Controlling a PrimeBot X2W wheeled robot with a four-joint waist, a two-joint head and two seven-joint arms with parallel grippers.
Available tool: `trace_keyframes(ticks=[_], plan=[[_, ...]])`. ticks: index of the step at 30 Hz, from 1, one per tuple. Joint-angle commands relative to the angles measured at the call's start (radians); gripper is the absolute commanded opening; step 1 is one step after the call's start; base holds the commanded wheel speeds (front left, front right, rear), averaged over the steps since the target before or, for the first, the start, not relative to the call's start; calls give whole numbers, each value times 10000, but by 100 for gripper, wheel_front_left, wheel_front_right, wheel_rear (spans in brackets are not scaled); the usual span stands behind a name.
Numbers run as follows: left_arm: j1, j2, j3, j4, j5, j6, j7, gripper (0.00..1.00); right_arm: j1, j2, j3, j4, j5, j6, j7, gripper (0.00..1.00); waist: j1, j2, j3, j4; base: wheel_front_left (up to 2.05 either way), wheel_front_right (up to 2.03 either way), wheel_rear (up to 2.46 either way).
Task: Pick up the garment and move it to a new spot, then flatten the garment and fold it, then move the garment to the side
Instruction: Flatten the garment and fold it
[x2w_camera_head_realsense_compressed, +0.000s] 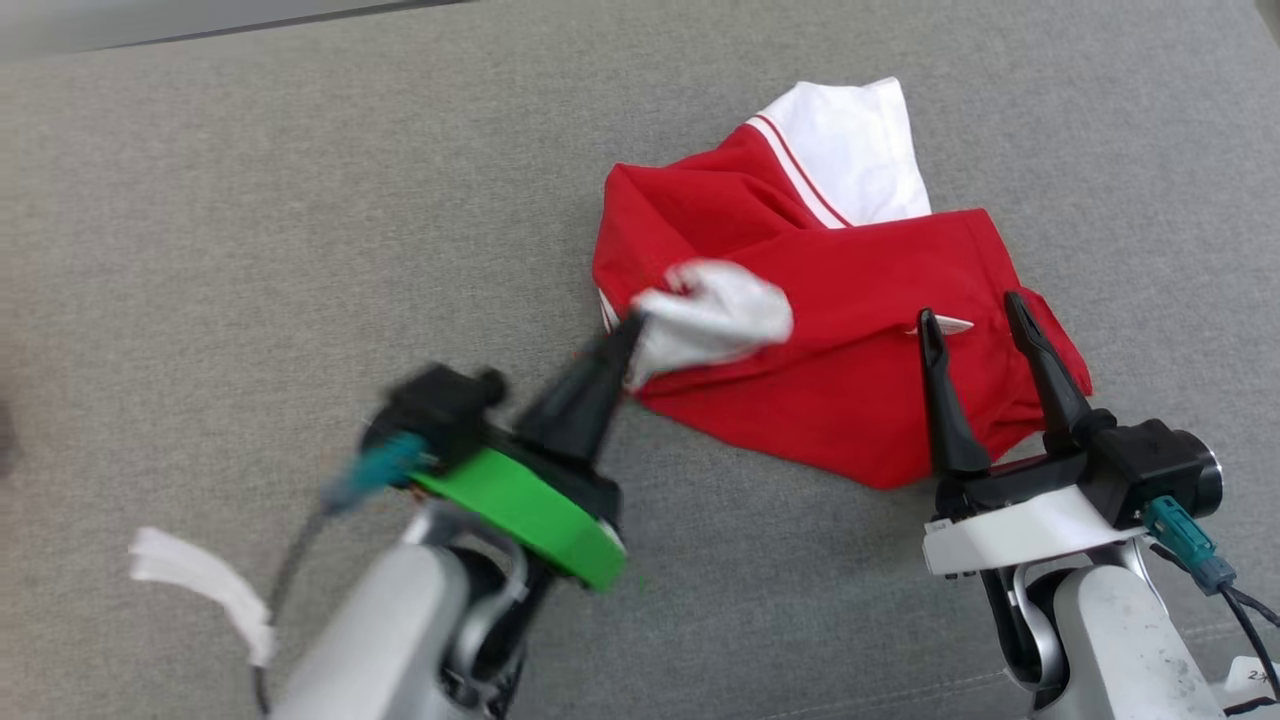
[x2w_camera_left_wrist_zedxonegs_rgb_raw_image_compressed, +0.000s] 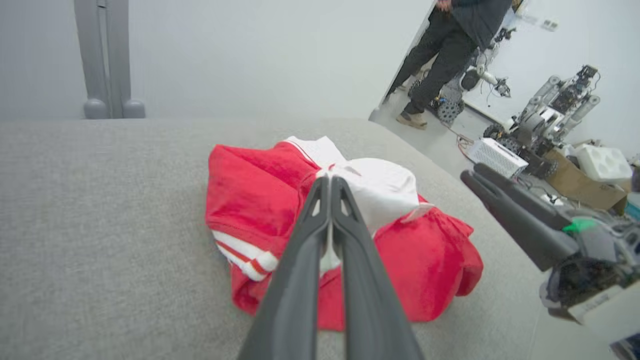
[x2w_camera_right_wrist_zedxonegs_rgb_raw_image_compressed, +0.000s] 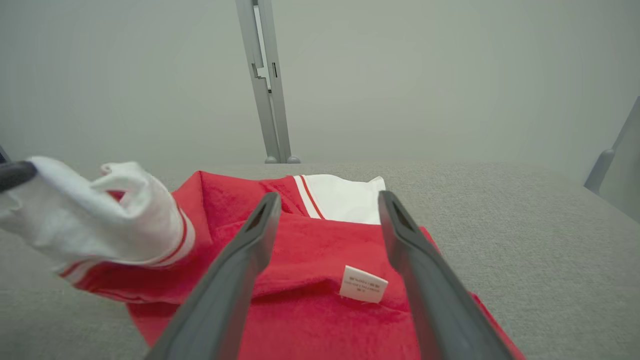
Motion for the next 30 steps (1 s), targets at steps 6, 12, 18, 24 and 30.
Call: trace_keyframes(ticks=[6,12,18,24,30], plan=[[132,-168,2514,-1120,-2328,643,-656,0,54,-18,128,8,-31,-14,-29,100,0,0,-242,205,0,0,0],[1861,-428,3755,-917,-3816,1901,-740,0,71,-17,28,-77,29,-14,-29,100,0,0,-22,193,0,0,0],[3250,-351,3063,-208,-3376,2320,-468,0,-51,-17,-127,-139,-52,-14,-30,100,0,0,248,326,0,0,0],[3864,353,1669,-368,-2427,2283,683,0,-181,-18,-148,-156,-130,-14,-30,100,0,0,381,490,0,0,0],[3512,1150,1836,-1537,-1274,2745,263,100,-189,-18,-62,-154,-152,-14,-30,100,0,0,436,557,0,0,0]])
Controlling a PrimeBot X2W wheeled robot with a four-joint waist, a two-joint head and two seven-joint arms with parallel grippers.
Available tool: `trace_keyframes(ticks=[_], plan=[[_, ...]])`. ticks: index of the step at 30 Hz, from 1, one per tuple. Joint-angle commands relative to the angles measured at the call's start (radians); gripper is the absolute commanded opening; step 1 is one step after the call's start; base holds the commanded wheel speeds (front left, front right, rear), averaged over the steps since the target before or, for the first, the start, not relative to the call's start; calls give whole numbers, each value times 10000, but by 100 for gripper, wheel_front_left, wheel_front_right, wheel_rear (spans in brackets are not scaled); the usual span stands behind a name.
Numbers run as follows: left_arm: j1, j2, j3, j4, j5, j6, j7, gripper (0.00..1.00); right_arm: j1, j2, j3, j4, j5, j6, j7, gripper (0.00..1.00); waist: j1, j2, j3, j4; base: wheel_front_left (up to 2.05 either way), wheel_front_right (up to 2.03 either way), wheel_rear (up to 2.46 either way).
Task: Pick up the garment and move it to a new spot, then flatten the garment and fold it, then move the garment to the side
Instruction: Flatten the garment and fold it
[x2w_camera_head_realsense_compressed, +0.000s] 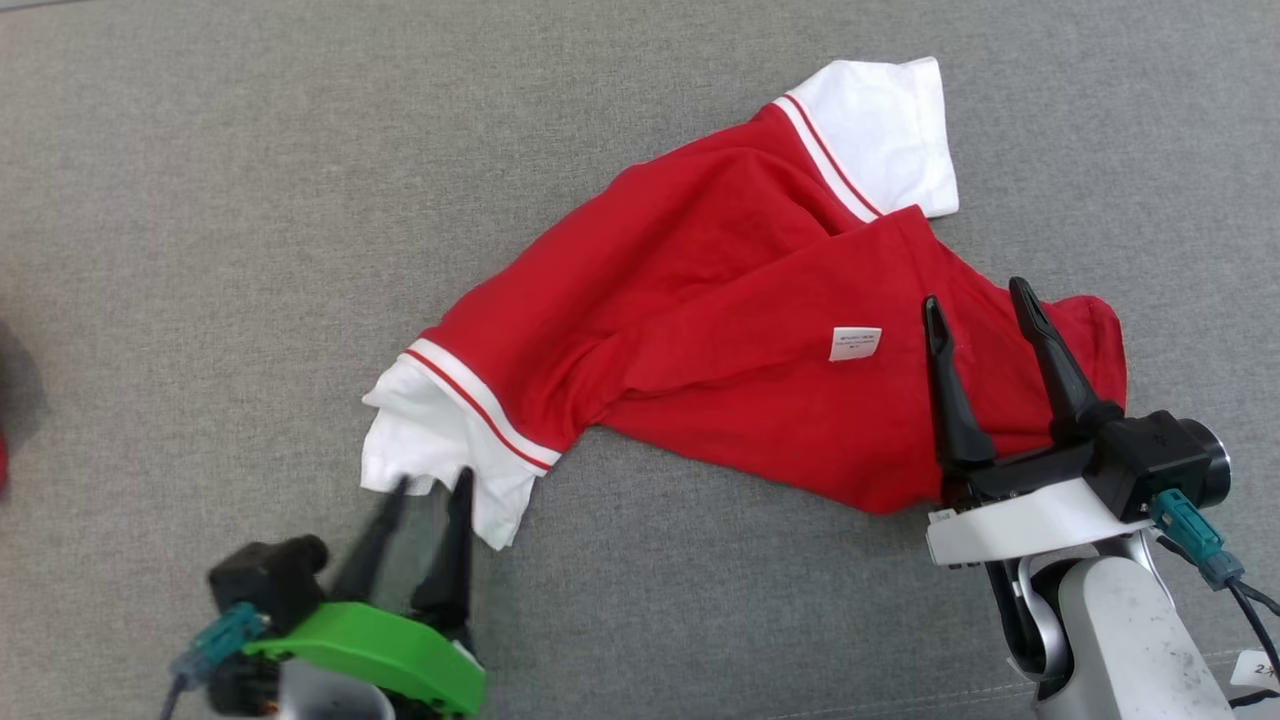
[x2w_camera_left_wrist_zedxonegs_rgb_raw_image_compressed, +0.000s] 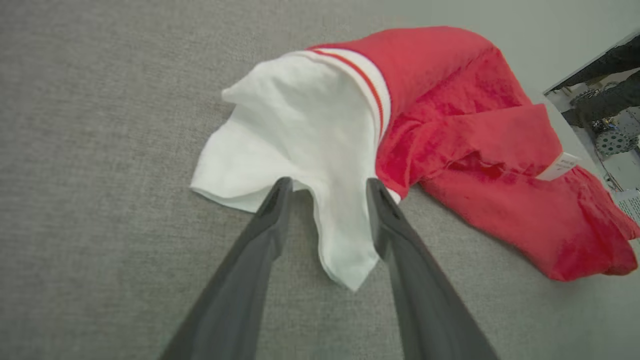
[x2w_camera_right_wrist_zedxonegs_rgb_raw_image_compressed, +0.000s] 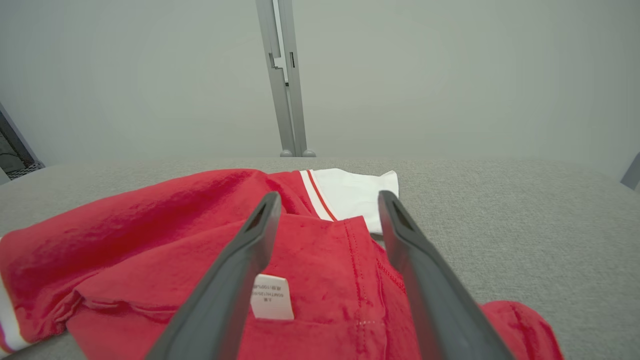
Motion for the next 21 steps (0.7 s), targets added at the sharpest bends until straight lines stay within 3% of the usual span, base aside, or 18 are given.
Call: trace_keyframes(ticks=[1,3,7,15,20,21], plan=[[-174,483,181,-203,617,282,-182,100,-79,-24,-16,-25,-43,-14,-28,100,0,0,5,-10,0,0,0],[-308,1082,298,-417,1511,717,-289,100,-76,-23,-27,-37,-9,-14,-30,100,0,0,25,-27,0,0,0],[-588,2008,294,-108,2699,1122,-16,100,-148,-19,-6,-24,52,-14,-30,100,0,0,99,-90,0,0,0],[-875,1958,-155,964,2595,757,575,100,-239,-23,-14,-24,152,-14,-30,100,0,0,222,-337,0,0,0],[-1022,1854,-270,1637,2669,822,543,100,-207,-21,-113,-76,106,-14,-30,100,0,0,288,-359,0,0,0],[-1053,1819,-278,1779,2670,821,489,95,-203,-21,-129,-85,83,-14,-30,100,0,0,304,-345,0,0,0]])
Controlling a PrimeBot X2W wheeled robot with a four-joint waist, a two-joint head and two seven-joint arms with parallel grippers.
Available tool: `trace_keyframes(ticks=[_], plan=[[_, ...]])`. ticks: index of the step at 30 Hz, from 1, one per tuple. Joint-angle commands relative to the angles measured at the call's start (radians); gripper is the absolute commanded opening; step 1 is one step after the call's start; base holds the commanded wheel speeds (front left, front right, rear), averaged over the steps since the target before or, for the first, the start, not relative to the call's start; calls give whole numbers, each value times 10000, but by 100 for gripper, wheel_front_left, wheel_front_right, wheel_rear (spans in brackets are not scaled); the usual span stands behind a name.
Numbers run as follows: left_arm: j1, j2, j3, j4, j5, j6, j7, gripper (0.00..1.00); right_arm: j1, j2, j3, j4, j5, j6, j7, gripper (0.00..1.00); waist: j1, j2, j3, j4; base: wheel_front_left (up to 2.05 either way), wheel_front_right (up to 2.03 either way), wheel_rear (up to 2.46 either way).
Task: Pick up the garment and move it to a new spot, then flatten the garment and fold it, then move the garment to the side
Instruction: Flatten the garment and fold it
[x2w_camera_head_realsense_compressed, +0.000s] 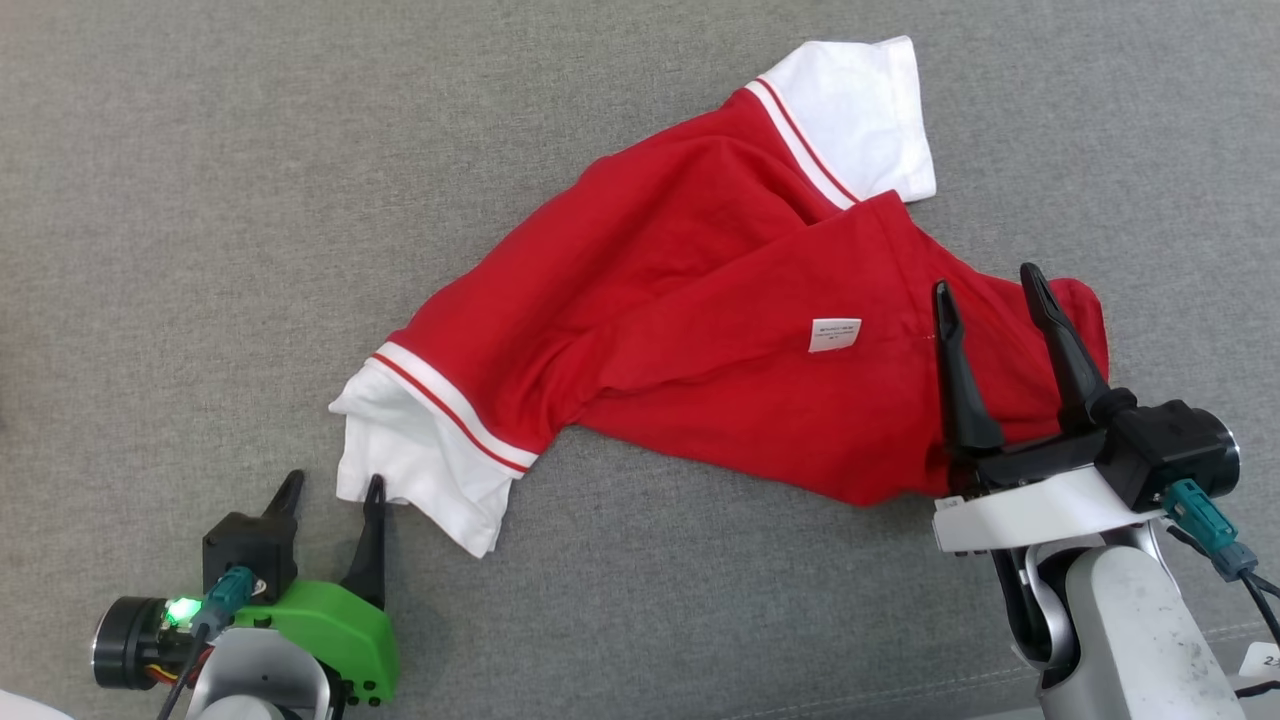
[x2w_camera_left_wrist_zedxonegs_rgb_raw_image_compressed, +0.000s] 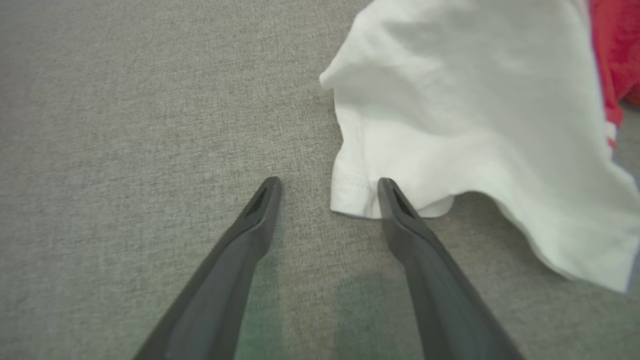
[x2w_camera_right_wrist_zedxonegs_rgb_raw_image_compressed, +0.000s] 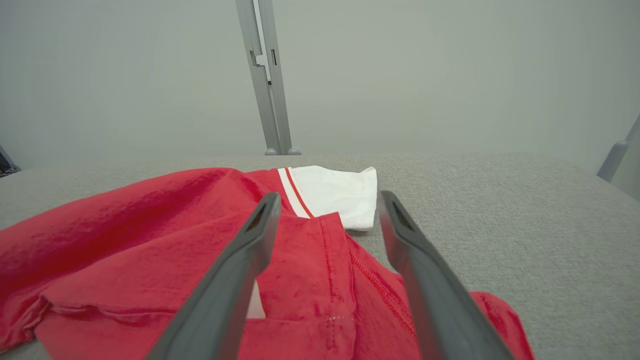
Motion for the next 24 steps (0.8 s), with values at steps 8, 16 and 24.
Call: trace_keyframes(ticks=[8,16,24], plan=[[-231,-394,80,920,-632,-320,-194,0,38,-20,-89,-94,-286,-14,-30,100,0,0,28,216,0,0,0],[-75,-80,1177,539,-1217,-469,-1451,0,527,-549,-703,-244,48,-14,-28,100,0,0,-115,460,0,0,0],[-269,200,1580,397,-1395,-449,-1656,0,710,-2503,680,788,2157,-14,-30,100,0,0,-269,609,0,0,0]])
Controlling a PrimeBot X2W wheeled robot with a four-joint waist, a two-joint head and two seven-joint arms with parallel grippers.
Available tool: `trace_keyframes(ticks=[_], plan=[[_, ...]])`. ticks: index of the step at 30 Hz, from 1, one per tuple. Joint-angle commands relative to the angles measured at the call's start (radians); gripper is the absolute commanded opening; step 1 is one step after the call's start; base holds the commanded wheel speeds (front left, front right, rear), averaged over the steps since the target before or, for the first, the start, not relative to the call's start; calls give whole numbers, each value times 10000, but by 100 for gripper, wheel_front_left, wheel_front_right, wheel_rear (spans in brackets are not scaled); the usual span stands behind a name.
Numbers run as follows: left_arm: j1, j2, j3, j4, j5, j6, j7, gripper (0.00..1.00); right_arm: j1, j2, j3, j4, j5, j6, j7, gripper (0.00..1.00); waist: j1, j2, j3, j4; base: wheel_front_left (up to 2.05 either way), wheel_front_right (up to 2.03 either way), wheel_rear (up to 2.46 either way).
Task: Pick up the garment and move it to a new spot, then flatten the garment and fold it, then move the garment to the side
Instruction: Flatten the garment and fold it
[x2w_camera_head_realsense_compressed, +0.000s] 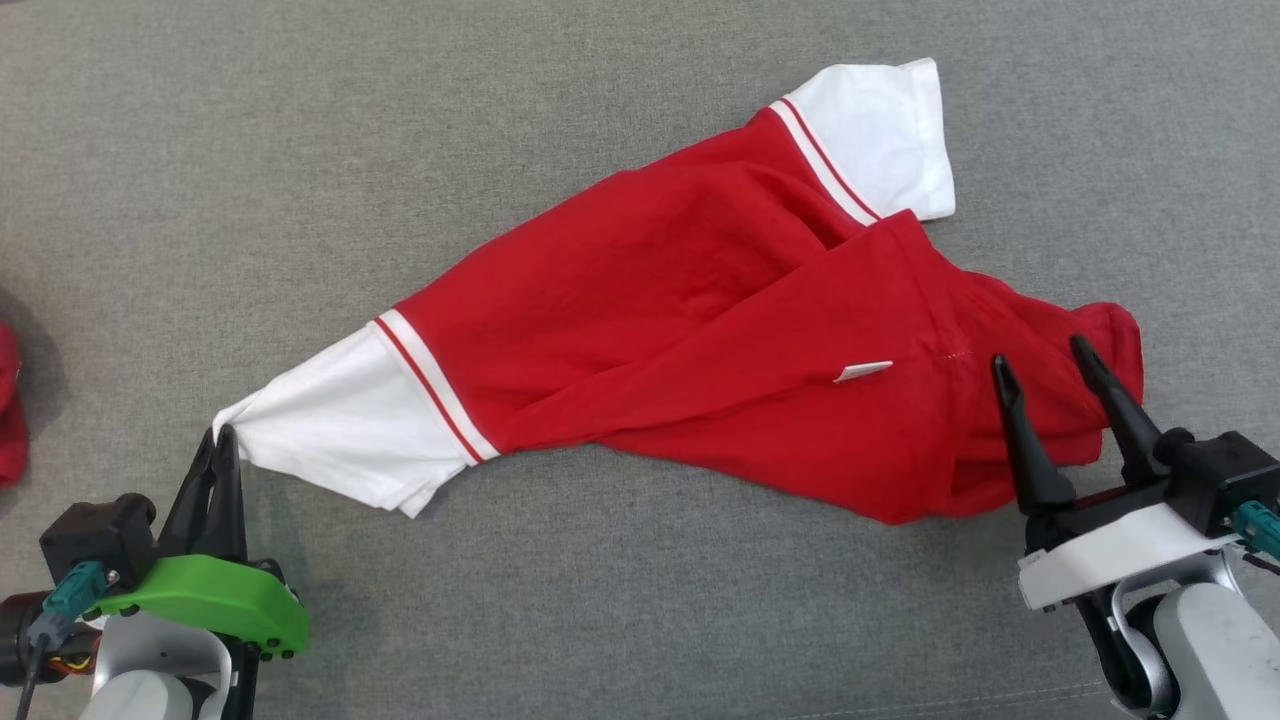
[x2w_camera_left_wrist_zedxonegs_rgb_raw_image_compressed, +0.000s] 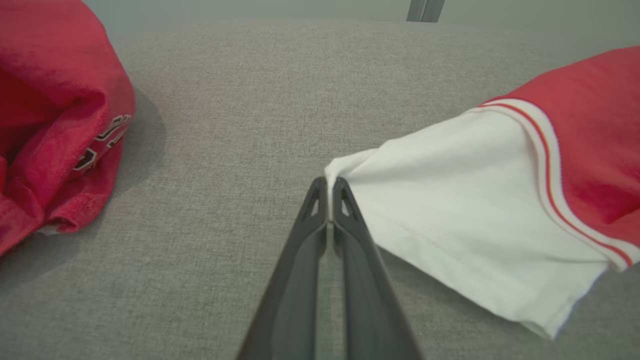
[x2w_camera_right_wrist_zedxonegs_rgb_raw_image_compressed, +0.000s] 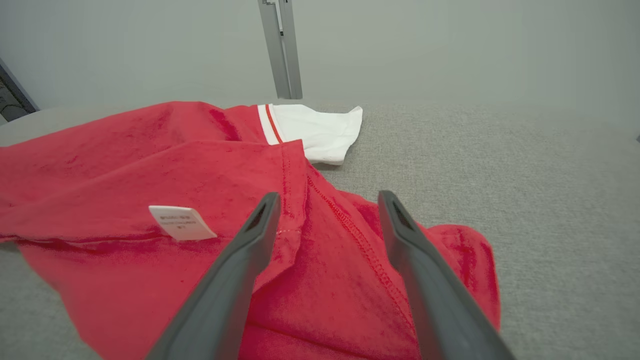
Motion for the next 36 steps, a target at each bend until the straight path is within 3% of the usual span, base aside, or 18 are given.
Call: trace_keyframes(ticks=[1,13,21,27,28,29,30,31,33,34,36], plan=[[-136,84,74,9,-39,-10,-68,0,21,-271,373,175,394,-14,-26,100,0,0,-30,22,0,0,0],[-289,15,-137,253,-34,-107,-60,0,-1631,-1843,3401,1455,4840,-13,257,100,0,0,-114,118,0,0,0],[-506,-10,-330,231,62,-132,21,0,-2618,-3274,4585,577,8444,-10,2197,100,0,0,65,238,0,0,0],[-702,-49,-432,264,84,-155,36,0,-3036,-4174,4690,270,10117,-8,3599,98,0,0,287,386,0,0,0],[-730,-55,-441,279,80,-165,31,0,-3069,-4249,4701,236,10273,-8,3734,86,0,0,316,411,0,0,0],[-762,-63,-458,306,70,-182,23,0,-3105,-4358,4719,208,10395,-8,3881,84,0,0,354,444,0,0,0],[-788,-74,-469,333,58,-176,5,0,-3118,-4418,4760,172,10511,-8,3995,73,0,0,384,470,0,0,0],[-800,-82,-474,360,47,-175,-7,0,-3127,-4439,4810,94,10560,-7,4054,58,0,0,403,485,0,0,0],[-850,-93,-477,412,15,-179,-34,0,-3133,-4469,4825,-95,10717,-7,4080,16,0,0,442,509,0,0,0],[-872,-98,-476,438,0,-179,-50,0,-3134,-4512,4803,-194,10767,-8,4013,0,0,0,458,516,0,0,0],[-885,-96,-474,477,-17,-180,-65,0,-3114,-4608,4813,-369,10784,-8,3941,0,0,0,462,521,0,0,0]])
